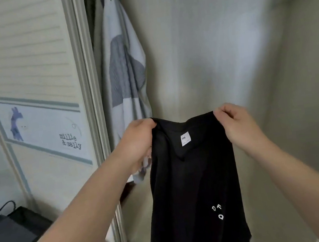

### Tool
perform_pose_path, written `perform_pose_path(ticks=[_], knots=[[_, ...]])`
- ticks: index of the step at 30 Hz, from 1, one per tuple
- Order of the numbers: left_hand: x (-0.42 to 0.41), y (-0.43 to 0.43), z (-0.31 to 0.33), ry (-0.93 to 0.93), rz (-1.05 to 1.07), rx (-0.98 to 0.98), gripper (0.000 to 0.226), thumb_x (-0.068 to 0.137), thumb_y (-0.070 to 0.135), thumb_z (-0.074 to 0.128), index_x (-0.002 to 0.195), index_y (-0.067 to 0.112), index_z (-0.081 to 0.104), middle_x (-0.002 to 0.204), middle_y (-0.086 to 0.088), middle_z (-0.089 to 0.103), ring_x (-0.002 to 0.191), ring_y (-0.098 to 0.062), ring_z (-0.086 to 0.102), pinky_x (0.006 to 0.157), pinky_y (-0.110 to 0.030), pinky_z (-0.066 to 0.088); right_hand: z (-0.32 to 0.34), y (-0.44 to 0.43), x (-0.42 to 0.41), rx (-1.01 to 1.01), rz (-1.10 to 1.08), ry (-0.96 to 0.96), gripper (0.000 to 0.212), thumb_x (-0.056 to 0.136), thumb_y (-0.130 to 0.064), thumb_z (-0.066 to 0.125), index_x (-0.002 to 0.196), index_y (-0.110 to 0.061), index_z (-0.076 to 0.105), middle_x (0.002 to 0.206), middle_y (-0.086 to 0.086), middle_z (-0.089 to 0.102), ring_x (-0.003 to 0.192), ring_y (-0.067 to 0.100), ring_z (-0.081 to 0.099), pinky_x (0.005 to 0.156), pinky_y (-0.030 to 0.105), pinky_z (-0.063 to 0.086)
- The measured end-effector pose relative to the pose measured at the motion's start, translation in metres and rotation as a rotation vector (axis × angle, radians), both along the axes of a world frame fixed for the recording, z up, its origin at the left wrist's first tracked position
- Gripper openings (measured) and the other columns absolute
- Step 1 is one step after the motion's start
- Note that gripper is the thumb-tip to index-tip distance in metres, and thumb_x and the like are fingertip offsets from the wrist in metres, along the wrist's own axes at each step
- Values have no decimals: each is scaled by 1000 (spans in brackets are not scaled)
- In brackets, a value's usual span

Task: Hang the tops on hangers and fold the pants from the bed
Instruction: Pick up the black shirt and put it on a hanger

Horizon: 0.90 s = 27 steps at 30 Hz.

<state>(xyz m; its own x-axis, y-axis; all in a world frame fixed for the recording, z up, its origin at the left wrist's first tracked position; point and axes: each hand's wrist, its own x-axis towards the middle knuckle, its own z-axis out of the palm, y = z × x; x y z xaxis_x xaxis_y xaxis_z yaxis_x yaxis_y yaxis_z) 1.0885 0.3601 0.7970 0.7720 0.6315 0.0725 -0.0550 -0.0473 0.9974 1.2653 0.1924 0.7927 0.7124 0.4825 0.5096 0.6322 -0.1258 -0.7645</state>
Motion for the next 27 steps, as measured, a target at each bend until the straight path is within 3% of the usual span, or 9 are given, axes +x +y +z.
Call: perform_pose_path(ticks=[2,4,8,10,12,15,19,25,27], knots=[[25,15,35,-59,-36,44,38,93,14,43,112,-13,62,91,-12,55,82,-28,50,89,-56,53,35,8,10,23,-55,-80,32,100,-25,50,84,2,54,69,3,46,65,14,42,60,31,33],[44,26,68,-114,-96,81,36,97,12,43,116,-9,64,93,-16,63,84,-27,59,93,-48,55,69,13,19,37,-127,-153,31,101,-23,49,78,-2,54,66,-2,46,63,12,42,57,29,33],[80,43,131,-212,-196,146,30,96,11,45,105,2,73,98,-13,74,86,-23,69,81,-38,61,135,17,34,27,-259,-280,37,101,-23,49,66,-13,48,61,-5,44,60,14,41,56,31,33],[97,48,163,-247,-191,196,27,95,13,47,98,5,73,89,-10,74,77,-18,70,67,-31,59,169,17,37,-34,-313,-356,39,102,-23,49,64,-16,45,61,-3,45,61,16,42,56,32,34],[113,50,194,-268,-154,251,26,95,16,48,95,5,71,79,-6,68,65,-16,66,57,-26,54,203,17,39,-162,-374,-445,35,103,-24,48,71,-11,54,65,1,52,67,22,50,61,34,41],[138,52,239,-274,-102,355,31,91,22,47,101,3,70,84,-7,65,72,-21,62,64,-31,52,250,16,44,-360,-470,-594,31,104,-26,46,86,-7,63,80,5,62,86,29,58,76,40,50],[161,45,292,-321,-68,494,17,87,27,44,91,17,58,84,-6,49,75,-23,46,68,-38,37,300,9,54,-580,-658,-705,27,106,-29,43,100,-15,64,102,7,62,95,33,60,77,38,47],[192,25,344,-349,12,595,19,93,28,43,96,12,53,85,-6,52,72,-26,48,63,-28,38,345,-7,77,-768,-977,-900,18,99,-22,50,109,-16,64,113,9,64,102,34,62,74,35,43],[203,17,350,-324,15,622,22,93,27,42,101,10,55,85,-7,52,71,-27,49,61,-28,40,353,-14,88,-805,-1102,-975,21,96,-17,49,113,-15,62,119,10,62,111,32,58,82,37,41]])
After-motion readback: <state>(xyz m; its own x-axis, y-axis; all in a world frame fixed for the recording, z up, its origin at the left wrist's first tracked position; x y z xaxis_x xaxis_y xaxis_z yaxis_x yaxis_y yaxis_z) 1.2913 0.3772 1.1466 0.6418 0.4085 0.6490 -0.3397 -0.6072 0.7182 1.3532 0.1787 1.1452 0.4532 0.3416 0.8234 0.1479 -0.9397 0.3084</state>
